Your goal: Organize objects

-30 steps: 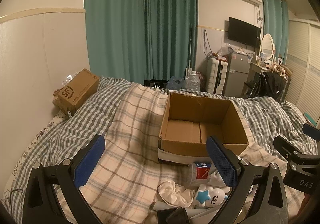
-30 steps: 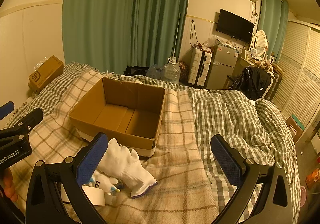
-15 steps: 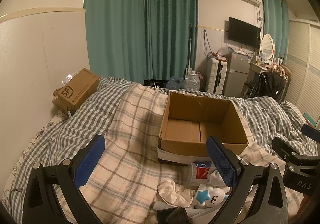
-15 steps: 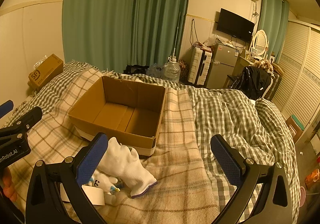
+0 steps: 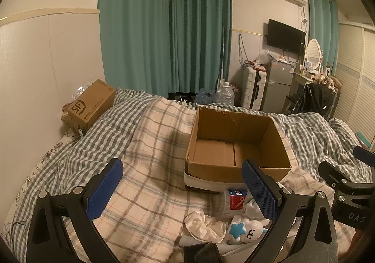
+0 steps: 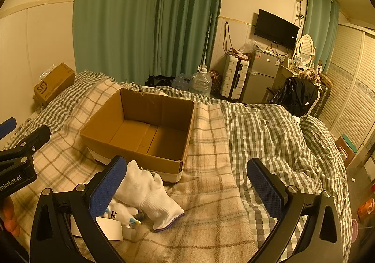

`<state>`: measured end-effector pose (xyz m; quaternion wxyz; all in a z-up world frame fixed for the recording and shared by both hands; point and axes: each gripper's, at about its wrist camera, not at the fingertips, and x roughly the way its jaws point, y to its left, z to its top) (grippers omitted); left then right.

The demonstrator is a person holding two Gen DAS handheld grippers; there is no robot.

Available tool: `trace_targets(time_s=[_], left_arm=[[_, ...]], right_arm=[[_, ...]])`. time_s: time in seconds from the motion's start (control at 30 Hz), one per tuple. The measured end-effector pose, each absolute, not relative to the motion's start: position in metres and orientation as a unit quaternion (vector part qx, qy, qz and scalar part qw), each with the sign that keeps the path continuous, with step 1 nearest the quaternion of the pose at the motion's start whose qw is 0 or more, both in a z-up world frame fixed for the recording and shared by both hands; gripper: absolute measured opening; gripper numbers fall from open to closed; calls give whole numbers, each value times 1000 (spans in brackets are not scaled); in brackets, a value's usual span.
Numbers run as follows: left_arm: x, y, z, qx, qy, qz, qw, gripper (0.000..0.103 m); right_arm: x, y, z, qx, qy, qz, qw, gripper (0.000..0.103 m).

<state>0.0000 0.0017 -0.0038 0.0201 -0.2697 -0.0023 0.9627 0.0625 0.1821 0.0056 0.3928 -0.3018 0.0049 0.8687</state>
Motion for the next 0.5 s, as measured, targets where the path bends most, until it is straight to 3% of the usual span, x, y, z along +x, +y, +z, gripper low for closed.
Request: trace_targets(time_s=[0.5], left_arm=[[1, 6, -1, -278, -2, 960, 35, 103]], right_arm=[[61, 181, 11, -306, 6, 867, 393, 103]])
